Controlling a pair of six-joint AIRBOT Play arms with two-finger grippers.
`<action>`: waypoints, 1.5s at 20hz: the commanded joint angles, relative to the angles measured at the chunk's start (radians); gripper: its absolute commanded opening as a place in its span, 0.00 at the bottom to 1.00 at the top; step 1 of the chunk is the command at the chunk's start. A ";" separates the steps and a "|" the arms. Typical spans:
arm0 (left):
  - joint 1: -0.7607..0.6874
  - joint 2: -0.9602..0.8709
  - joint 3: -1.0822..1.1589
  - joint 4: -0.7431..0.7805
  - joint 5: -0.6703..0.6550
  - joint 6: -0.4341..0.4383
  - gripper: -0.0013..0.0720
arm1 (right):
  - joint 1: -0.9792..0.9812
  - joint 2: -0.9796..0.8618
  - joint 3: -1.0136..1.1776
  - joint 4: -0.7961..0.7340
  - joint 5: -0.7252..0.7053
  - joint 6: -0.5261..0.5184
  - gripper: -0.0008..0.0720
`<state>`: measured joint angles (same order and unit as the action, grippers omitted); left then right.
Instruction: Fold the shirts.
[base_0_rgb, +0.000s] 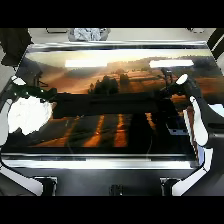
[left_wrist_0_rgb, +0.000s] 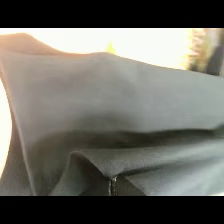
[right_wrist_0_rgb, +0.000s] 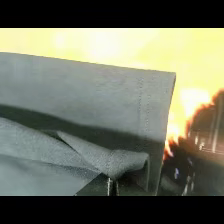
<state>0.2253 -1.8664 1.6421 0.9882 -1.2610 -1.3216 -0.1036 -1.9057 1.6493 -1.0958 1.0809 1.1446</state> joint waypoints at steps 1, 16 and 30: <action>0.000 -0.068 0.037 -0.039 -0.008 -0.017 0.13 | 0.002 -0.051 0.020 0.014 0.016 -0.005 0.09; -0.042 0.261 0.180 -0.073 -0.146 -0.014 0.54 | -0.098 -0.096 0.017 0.154 0.186 0.035 0.84; -0.587 0.280 -0.271 -0.232 0.375 -0.123 0.05 | 0.028 0.441 0.018 0.129 0.321 -0.026 0.05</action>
<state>-0.2314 -1.5852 1.5017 0.8616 -1.1194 -1.4048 -0.1177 -1.6077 1.6665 -0.8848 1.3552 1.0992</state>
